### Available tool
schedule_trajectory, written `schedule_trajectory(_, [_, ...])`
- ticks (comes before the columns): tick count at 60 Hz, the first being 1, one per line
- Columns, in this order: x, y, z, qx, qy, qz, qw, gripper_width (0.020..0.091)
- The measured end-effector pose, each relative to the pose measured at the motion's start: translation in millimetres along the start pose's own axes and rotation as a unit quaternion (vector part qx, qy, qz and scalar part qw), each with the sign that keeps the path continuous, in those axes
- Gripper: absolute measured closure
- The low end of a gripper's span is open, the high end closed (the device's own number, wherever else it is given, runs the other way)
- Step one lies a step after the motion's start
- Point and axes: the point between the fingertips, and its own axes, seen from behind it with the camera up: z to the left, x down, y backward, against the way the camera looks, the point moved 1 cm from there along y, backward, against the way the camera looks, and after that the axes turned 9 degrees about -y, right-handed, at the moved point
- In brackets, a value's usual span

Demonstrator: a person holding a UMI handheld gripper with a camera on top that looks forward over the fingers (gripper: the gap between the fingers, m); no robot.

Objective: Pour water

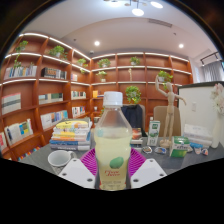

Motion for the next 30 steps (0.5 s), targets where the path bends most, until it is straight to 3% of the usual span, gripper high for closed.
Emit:
schedule_trajectory(16, [27.4,-15.9,10.2,-0.003,-0.022,-0.017,1.0,0.0755])
schedule_trajectory(22, [46.3,-23.0,6.7,0.008,-0.022,0.001,1.0,0.0745])
schedule_trajectory(24, [42.5,-22.7,7.1,0.008,-0.015,-0.016,1.0,0.0745])
schedule_trajectory(30, [45.6,-20.7,8.9,0.019,0.005,-0.019,1.0,0.0748])
